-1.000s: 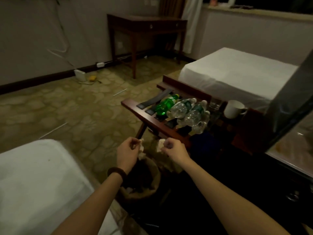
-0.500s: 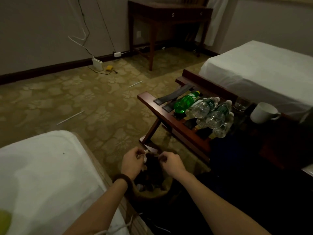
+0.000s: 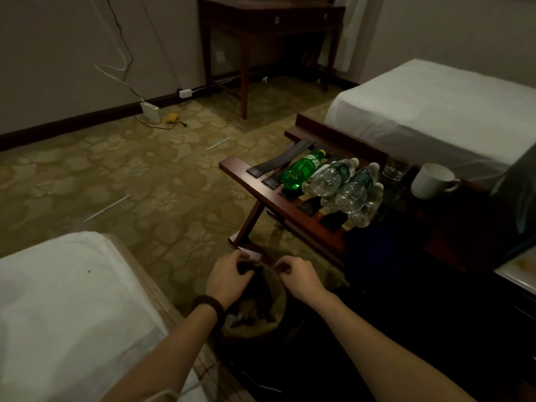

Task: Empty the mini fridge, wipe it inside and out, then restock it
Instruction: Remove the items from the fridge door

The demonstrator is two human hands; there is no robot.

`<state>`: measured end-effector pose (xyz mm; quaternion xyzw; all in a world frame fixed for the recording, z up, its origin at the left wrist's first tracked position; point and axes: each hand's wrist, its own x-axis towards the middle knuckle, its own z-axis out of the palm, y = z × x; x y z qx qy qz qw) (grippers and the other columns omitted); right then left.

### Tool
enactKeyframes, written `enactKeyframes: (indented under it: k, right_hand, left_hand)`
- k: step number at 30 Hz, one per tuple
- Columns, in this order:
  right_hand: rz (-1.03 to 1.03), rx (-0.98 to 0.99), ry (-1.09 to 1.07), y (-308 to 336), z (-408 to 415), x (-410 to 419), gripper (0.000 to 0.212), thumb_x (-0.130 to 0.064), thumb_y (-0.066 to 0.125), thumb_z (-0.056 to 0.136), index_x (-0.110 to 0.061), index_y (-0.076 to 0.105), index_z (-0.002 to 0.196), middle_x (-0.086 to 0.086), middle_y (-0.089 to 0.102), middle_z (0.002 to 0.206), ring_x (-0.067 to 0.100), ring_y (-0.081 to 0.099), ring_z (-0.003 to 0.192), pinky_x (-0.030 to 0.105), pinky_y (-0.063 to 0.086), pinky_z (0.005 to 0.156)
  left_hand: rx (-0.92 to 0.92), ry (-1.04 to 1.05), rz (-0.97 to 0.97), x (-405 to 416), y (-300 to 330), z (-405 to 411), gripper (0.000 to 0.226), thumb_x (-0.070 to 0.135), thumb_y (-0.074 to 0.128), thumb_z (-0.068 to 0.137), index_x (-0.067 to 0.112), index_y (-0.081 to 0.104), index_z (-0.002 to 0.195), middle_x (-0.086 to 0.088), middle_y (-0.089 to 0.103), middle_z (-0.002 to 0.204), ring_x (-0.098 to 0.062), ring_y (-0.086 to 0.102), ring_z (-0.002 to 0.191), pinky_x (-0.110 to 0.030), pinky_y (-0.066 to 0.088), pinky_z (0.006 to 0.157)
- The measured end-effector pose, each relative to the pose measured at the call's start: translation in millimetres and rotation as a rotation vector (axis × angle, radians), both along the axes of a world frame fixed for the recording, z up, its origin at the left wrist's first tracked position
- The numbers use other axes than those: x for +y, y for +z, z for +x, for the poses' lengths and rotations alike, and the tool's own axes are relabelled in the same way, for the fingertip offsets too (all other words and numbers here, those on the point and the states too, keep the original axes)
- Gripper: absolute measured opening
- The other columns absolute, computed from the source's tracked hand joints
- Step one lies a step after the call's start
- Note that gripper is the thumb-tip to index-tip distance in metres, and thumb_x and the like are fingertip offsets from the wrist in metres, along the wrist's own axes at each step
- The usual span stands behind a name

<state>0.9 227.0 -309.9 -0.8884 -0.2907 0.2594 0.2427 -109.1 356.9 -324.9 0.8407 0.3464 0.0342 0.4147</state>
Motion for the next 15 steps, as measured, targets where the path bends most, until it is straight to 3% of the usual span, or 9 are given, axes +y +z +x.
enactKeyframes:
  k: [3,5,9,11,13,15]
  right_hand:
    - [0.094,-0.021,-0.027,24.0,3.9,-17.2,0.025,-0.012,0.052,0.091,-0.019,0.065,0.111,-0.002,0.065,0.111,0.014,0.059,0.103,0.021,0.045,0.082]
    - [0.187,-0.06,-0.081,46.0,10.1,-36.7,0.022,-0.012,0.055,0.09,-0.019,0.066,0.108,-0.004,0.066,0.107,0.011,0.06,0.099,0.021,0.046,0.084]
    - [0.334,-0.158,-0.183,93.2,23.4,-94.4,0.018,-0.018,0.058,0.091,-0.016,0.066,0.106,-0.005,0.065,0.095,0.005,0.055,0.084,0.015,0.039,0.071]
    - [0.367,-0.209,-0.221,115.4,27.4,-126.9,0.018,-0.023,0.058,0.091,-0.015,0.066,0.105,-0.002,0.066,0.093,0.009,0.058,0.083,0.019,0.042,0.069]
    - [0.382,-0.246,-0.258,136.3,28.6,-162.3,0.017,-0.026,0.056,0.092,-0.017,0.065,0.104,-0.002,0.067,0.092,0.01,0.061,0.083,0.019,0.046,0.068]
    - [0.374,-0.314,-0.294,155.7,26.2,-200.5,0.015,-0.025,0.057,0.092,-0.019,0.065,0.103,-0.006,0.065,0.089,0.007,0.06,0.081,0.009,0.044,0.063]
  left_hand:
    - [-0.073,-0.074,-0.028,-13.8,15.7,10.5,0.044,0.032,0.063,0.084,0.029,0.046,0.124,0.003,0.046,0.131,-0.015,0.042,0.121,-0.031,0.041,0.096]
    - [-0.14,-0.141,-0.034,-29.4,31.7,22.5,0.049,0.029,0.065,0.084,0.022,0.044,0.128,0.002,0.046,0.129,-0.014,0.043,0.119,-0.026,0.039,0.094]
    - [-0.314,-0.271,0.004,-80.3,72.5,55.2,0.046,0.03,0.069,0.08,0.02,0.05,0.12,0.001,0.054,0.123,-0.015,0.049,0.116,-0.034,0.042,0.099]
    - [-0.402,-0.332,-0.008,-113.0,94.5,71.9,0.047,0.027,0.07,0.078,0.017,0.051,0.12,-0.002,0.057,0.12,-0.017,0.052,0.114,-0.037,0.043,0.099]
    - [-0.469,-0.408,-0.039,-148.9,120.3,85.5,0.046,0.022,0.07,0.08,0.018,0.05,0.121,0.0,0.056,0.122,-0.015,0.05,0.116,-0.035,0.043,0.099]
    - [-0.541,-0.491,-0.067,-184.2,143.5,96.8,0.044,0.021,0.069,0.081,0.021,0.049,0.12,0.004,0.055,0.121,-0.011,0.049,0.115,-0.029,0.041,0.099]
